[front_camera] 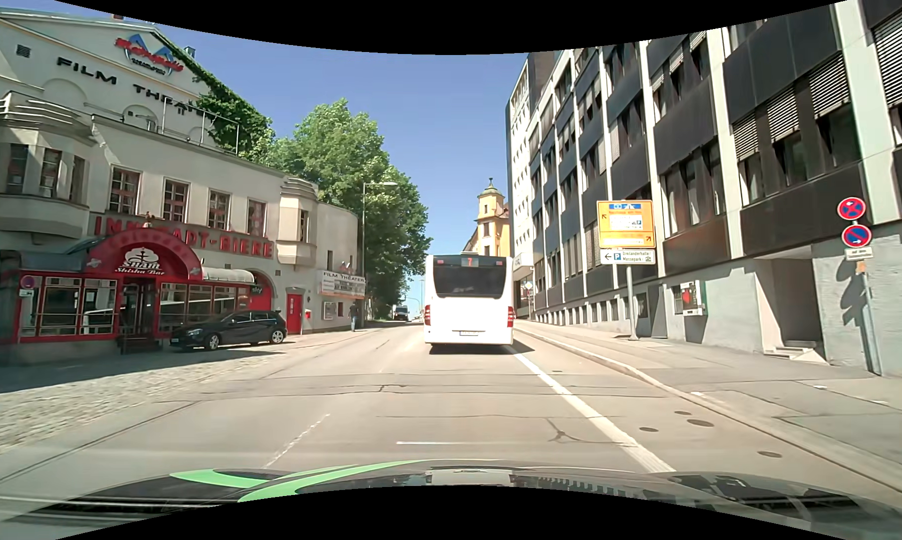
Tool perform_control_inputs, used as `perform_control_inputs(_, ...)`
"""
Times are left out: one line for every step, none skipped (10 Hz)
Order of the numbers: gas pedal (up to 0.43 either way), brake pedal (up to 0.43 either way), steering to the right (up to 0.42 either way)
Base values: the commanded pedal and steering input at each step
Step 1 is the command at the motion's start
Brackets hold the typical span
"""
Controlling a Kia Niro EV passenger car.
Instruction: Follow the waypoints while adhering to traffic rules and regulations
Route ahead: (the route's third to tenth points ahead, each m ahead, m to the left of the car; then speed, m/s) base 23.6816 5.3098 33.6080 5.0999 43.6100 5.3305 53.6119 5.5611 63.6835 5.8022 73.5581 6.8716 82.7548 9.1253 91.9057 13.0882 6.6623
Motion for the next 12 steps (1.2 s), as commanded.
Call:
perform_control_inputs(0.209,0.000,-0.002)
perform_control_inputs(0.209,0.000,-0.002)
perform_control_inputs(0.197,0.000,-0.002)
perform_control_inputs(0.197,0.000,-0.002)
perform_control_inputs(0.197,0.000,-0.002)
perform_control_inputs(0.197,0.000,-0.002)
perform_control_inputs(0.197,0.000,-0.002)
perform_control_inputs(0.197,0.000,-0.001)
perform_control_inputs(0.197,0.000,-0.002)
perform_control_inputs(0.197,0.000,-0.002)
perform_control_inputs(0.197,0.000,-0.002)
perform_control_inputs(0.197,0.000,0.000)
